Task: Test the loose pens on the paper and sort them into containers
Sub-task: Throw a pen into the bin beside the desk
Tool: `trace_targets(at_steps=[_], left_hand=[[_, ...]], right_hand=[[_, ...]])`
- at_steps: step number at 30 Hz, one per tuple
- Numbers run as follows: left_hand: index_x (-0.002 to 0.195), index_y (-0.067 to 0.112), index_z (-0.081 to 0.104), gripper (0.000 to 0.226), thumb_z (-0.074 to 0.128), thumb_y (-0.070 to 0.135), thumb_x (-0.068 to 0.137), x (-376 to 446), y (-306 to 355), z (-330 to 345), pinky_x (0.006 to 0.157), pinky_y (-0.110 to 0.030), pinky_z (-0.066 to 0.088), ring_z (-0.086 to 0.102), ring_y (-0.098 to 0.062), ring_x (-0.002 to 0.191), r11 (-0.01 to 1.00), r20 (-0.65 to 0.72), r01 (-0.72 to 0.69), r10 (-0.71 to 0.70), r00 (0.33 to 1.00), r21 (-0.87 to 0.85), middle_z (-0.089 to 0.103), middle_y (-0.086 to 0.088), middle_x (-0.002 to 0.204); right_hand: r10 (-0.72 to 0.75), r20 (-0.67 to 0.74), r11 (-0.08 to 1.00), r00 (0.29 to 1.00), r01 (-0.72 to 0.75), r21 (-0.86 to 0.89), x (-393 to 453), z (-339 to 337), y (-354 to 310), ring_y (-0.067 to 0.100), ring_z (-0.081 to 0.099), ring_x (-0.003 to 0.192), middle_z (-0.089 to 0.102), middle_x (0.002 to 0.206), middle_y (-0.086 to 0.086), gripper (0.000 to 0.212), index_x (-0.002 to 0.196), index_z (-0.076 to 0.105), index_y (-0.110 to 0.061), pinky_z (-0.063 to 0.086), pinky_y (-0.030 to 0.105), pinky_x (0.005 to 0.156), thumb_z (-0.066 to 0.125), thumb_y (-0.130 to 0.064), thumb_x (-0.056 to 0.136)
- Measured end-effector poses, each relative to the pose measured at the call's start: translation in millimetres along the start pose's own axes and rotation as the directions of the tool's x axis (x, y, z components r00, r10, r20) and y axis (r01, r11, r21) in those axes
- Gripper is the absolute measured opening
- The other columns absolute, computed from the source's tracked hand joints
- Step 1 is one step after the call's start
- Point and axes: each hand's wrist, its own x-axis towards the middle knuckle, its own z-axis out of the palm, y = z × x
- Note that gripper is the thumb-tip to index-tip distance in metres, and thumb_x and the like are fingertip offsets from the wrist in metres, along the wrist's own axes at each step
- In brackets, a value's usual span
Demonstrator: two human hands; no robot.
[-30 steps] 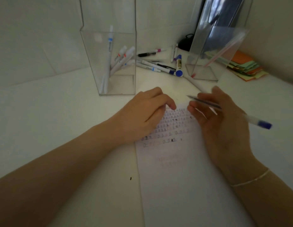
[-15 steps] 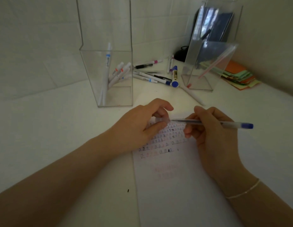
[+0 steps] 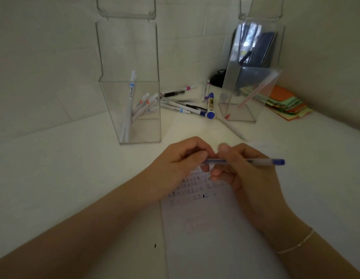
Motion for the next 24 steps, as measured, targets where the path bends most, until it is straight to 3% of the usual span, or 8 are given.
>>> trace_targets(at_steps=[3,5,8,12,16,20,22,24], left_hand=[[0.084,0.016,0.06,0.022,0.044,0.004,0.095,2,0,0,0.059,-0.006,0.038,0.053,0.005,0.058,0.996,-0.119,0.092,-0.09,0.989,0.011,0.058,0.012,0.064],[0.081,0.021,0.059,0.023,0.044,0.009,0.093,2,-1,1,0.059,-0.006,0.038,0.053,0.005,0.06,0.987,-0.208,0.135,-0.115,0.971,0.084,0.057,0.014,0.062],[0.079,0.024,0.059,0.023,0.044,0.012,0.092,3,-5,0,0.06,-0.008,0.04,0.051,0.003,0.062,0.98,-0.305,0.176,-0.14,0.942,0.095,0.057,0.005,0.068],[0.077,0.024,0.06,0.024,0.046,0.012,0.091,3,-6,2,0.057,-0.014,0.038,0.047,-0.002,0.058,0.981,-0.347,0.177,-0.14,0.927,0.075,0.053,0.009,0.06],[0.083,0.02,0.063,0.02,0.048,0.009,0.092,5,-5,-4,0.055,-0.025,0.04,0.044,-0.023,0.057,0.984,-0.383,0.098,-0.034,0.923,0.148,0.054,-0.019,0.072],[0.09,0.019,0.063,0.016,0.053,0.006,0.091,7,-3,-13,0.053,-0.011,0.035,0.044,-0.005,0.053,0.947,-0.446,0.03,0.122,0.886,0.32,0.05,0.001,0.061],[0.094,0.019,0.063,0.015,0.054,0.008,0.092,5,-1,-11,0.059,-0.007,0.039,0.052,0.0,0.06,0.923,-0.43,-0.024,0.202,0.88,0.385,0.055,0.012,0.067],[0.101,0.026,0.06,0.015,0.054,0.016,0.092,4,1,-7,0.066,-0.009,0.045,0.06,-0.001,0.073,0.92,-0.437,-0.062,0.242,0.867,0.387,0.061,0.014,0.082]], right_hand=[[0.017,-0.157,0.991,0.987,0.005,0.136,-1,-1,-6,0.021,0.053,0.042,0.063,0.06,0.009,0.038,0.06,0.068,-0.009,0.045,0.027,0.042,0.056,-0.038,0.082],[-0.097,-0.254,0.991,0.962,0.071,-0.109,-3,-3,-5,0.016,0.042,0.036,0.054,0.049,0.005,0.037,0.065,0.064,-0.007,0.037,0.022,0.037,0.052,-0.03,0.092],[-0.233,-0.208,0.892,0.95,0.123,-0.434,-7,6,-3,0.007,0.036,0.033,0.043,0.04,-0.001,0.031,0.067,0.059,-0.009,0.034,0.014,0.037,0.052,-0.026,0.092],[-0.277,-0.148,0.875,0.949,0.185,-0.448,-14,15,-3,0.007,0.034,0.033,0.039,0.039,-0.001,0.029,0.066,0.057,-0.008,0.032,0.014,0.038,0.054,-0.023,0.091],[-0.204,-0.036,0.864,0.978,0.162,-0.477,-14,13,-7,0.006,0.041,0.035,0.047,0.044,0.003,0.028,0.07,0.06,-0.009,0.037,0.014,0.041,0.053,-0.024,0.093],[-0.227,0.328,0.259,0.917,0.381,-0.888,2,8,-8,0.009,0.058,0.076,0.066,0.081,-0.004,0.024,0.093,0.065,-0.023,0.043,0.021,0.072,0.047,-0.039,0.095],[-0.247,0.494,0.06,0.834,0.522,-0.851,11,13,-10,0.015,0.058,0.083,0.068,0.089,-0.004,0.024,0.106,0.067,-0.022,0.04,0.025,0.075,0.05,-0.034,0.093],[-0.241,0.614,-0.125,0.752,0.603,-0.788,16,25,-14,0.015,0.057,0.069,0.065,0.072,-0.006,0.01,0.088,0.069,-0.022,0.043,0.026,0.066,0.066,-0.027,0.08]])
